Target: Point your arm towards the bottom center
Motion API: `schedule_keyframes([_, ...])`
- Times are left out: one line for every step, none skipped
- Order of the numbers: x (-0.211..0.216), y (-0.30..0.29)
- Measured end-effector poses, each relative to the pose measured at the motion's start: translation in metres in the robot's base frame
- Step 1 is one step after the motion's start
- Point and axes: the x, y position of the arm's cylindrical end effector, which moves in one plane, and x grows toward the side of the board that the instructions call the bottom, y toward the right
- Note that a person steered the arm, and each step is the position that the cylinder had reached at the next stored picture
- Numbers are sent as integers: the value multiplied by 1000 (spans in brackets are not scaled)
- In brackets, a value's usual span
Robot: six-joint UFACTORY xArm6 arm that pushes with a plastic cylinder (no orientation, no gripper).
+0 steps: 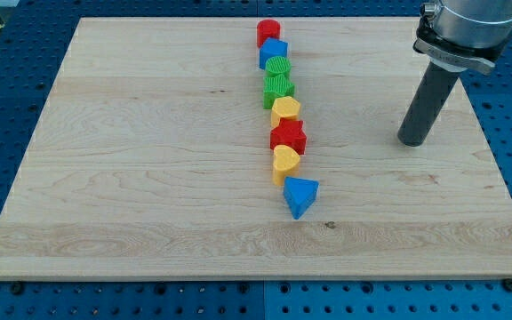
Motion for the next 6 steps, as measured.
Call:
schedule_keyframes([4,8])
schedule_keyframes([29,78])
schedule_keyframes([53,142])
schedule_keyframes([86,141])
schedule_keyframes([112,65])
schedule_keyframes([141,-32])
